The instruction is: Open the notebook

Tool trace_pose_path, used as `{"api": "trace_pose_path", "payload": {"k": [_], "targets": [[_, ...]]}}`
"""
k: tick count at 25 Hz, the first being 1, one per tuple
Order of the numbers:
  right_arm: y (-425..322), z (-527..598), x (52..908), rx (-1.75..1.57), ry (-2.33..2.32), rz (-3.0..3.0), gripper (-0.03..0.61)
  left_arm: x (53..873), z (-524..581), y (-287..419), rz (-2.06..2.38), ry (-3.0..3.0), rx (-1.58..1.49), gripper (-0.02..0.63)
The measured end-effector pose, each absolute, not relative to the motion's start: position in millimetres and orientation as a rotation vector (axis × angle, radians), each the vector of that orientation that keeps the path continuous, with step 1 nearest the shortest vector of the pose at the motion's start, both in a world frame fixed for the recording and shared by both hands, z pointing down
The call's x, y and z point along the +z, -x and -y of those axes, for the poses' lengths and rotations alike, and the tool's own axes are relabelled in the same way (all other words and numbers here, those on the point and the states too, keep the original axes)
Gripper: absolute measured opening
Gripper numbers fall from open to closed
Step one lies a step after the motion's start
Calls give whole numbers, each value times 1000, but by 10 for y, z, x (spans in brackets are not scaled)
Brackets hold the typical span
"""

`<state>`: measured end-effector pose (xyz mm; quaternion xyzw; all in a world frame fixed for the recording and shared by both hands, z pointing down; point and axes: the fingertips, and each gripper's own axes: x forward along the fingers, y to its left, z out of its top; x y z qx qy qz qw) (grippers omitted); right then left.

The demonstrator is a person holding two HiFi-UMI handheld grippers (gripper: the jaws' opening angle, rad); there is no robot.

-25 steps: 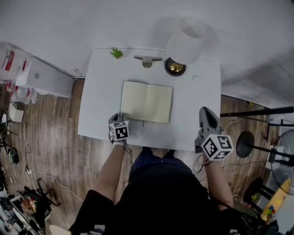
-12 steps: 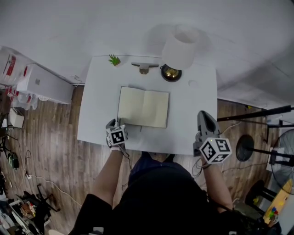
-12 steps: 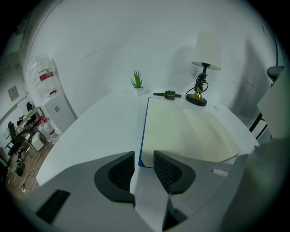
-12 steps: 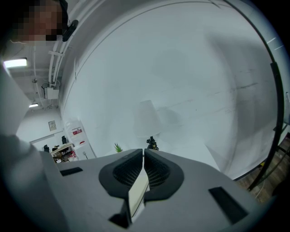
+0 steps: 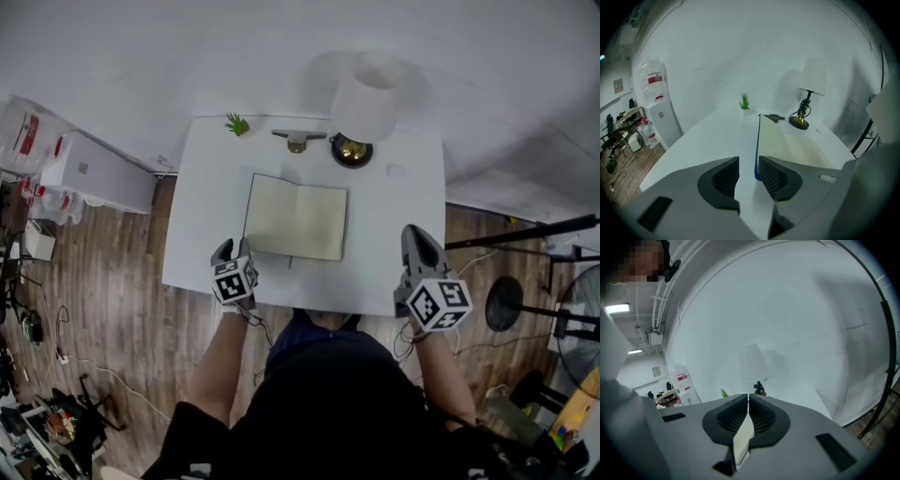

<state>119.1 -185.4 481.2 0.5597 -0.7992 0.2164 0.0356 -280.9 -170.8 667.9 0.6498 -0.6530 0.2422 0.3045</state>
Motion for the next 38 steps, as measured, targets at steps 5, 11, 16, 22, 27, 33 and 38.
{"api": "trace_pose_path", "payload": {"k": [5, 11, 16, 22, 27, 33, 38], "targets": [[-1174, 1884, 4791, 657, -1710, 2469, 14, 6417, 1839, 2645, 1744, -1807, 631, 132], [-1129, 1896, 4765, 650, -1700, 2481, 12, 6180, 1918, 2562, 1746, -1872, 614, 132], [-1114, 1890, 4751, 649, -1694, 2483, 12, 6203, 1932, 2421, 1709, -1945, 680, 132], [-1122, 1875, 4755, 644, -1694, 2479, 12, 6491, 1894, 2545, 1718, -1898, 808, 132], [-1174, 1854, 4763, 641, -1700, 2462, 12, 6838, 1843, 2670, 1696, -1877, 996, 137], [-1279, 1810, 4793, 638, -1722, 2435, 12, 7154, 1869, 2489, 1619, -1905, 1135, 132], [-1372, 1731, 4808, 644, -1761, 2410, 12, 7346, 1806, 2525, 1580, -1837, 1044, 132]]}}
